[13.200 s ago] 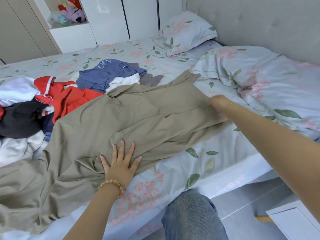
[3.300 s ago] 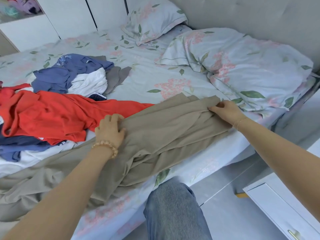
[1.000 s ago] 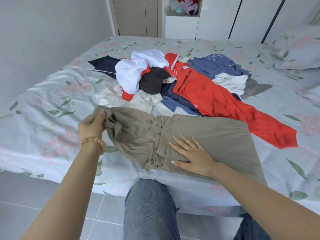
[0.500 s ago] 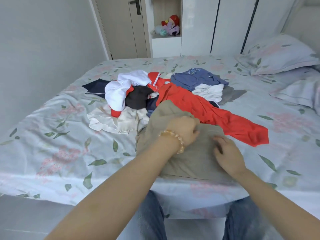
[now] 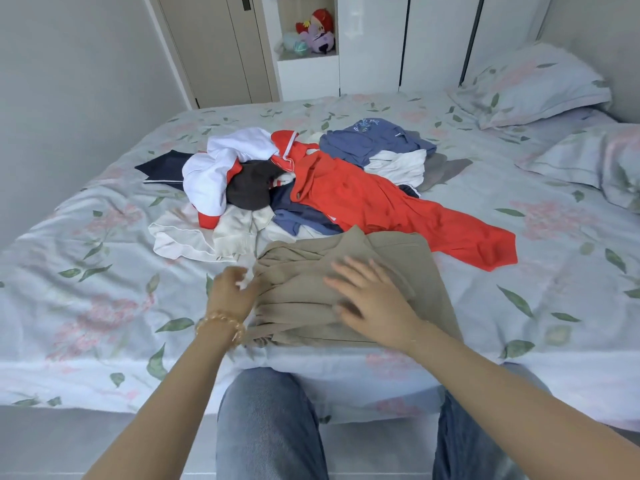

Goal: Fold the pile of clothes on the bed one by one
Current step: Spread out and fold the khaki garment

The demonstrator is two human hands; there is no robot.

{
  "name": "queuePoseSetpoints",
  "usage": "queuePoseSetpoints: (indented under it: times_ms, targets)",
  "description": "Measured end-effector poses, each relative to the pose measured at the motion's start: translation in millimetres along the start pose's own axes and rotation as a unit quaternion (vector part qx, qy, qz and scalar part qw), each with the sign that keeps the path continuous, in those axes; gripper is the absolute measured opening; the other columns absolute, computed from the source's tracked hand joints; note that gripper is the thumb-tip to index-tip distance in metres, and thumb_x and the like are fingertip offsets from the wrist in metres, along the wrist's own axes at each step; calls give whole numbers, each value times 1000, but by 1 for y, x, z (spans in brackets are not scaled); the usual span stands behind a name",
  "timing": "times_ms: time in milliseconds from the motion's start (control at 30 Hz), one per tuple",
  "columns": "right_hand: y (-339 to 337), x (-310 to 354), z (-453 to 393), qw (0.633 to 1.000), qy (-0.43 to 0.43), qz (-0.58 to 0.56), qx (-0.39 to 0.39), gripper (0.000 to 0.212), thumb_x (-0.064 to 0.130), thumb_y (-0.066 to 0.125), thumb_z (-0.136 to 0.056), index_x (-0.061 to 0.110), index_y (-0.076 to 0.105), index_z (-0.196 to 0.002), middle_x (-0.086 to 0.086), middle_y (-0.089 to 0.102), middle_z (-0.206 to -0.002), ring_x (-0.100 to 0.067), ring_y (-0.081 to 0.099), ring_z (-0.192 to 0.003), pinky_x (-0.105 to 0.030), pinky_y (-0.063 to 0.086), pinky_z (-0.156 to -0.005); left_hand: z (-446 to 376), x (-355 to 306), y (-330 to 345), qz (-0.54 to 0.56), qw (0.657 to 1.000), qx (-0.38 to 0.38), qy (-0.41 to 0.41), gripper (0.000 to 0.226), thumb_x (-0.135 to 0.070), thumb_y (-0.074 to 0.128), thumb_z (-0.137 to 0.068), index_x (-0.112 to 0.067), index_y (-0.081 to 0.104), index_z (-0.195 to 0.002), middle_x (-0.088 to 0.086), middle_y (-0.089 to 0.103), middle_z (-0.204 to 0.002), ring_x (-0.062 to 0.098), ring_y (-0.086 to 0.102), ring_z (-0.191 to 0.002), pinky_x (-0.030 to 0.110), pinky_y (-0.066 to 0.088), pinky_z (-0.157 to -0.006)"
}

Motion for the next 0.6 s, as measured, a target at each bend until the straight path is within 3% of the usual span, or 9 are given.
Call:
queuePoseSetpoints:
  times_ms: [100,167,233,367,500,600]
  targets:
    - [31,11,-17,987,7,48,151,80,77,21,-82,38,17,-152,7,5,-163,-23,-1,-150,-59,-4,-115,-2,44,15,56,981,121,-140,55,-43,62,-89,-7,49,-128,10,59,-122,24,58,-105,28,45,-86]
    - [45,-5,-11,975,53,57,207,99,91,-2,-64,44,1,-151,13,-5,-162,-22,-9,-149,-60,-7,-114,-2,55,22,61,978,145,-133,59,-55,60,-86,-8,58,-122,8,64,-117,21,61,-101,25,46,-81]
    - [48,-26,0,976,72,60,199,105,90,-16,-56,46,-4,-150,16,-9,-161,-21,-12,-149,-56,-6,-116,-3,50,27,106,972,164,-131,56,-57,61,-84,-10,64,-115,7,67,-113,22,63,-101,30,49,-89]
    - [40,-49,12,973,56,31,220,94,89,6,-71,42,-6,-152,18,-15,-159,-13,-16,-147,-48,-2,-120,1,28,48,186,937,248,-162,74,-55,74,-74,-8,56,-129,7,64,-122,24,62,-108,38,49,-100]
    - [31,-30,16,976,48,-5,213,113,88,40,-70,30,-11,-153,12,-21,-159,-13,-24,-145,-47,-13,-119,1,9,52,200,950,192,-146,52,-25,76,-80,-3,58,-123,9,64,-116,26,61,-102,32,50,-86]
    - [39,7,15,986,43,-17,163,124,85,49,-67,28,-24,-150,7,-15,-161,-16,-16,-148,-48,-10,-119,0,-10,45,222,955,163,-109,40,-22,76,-79,-5,64,-113,9,68,-107,24,64,-96,29,52,-76]
Point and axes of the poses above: each hand's wrist, its own z-axis away from the middle knuckle, its own y-axis out of the palm, x = y × z, the point moved 3 cm from there along -z, towards the middle knuckle
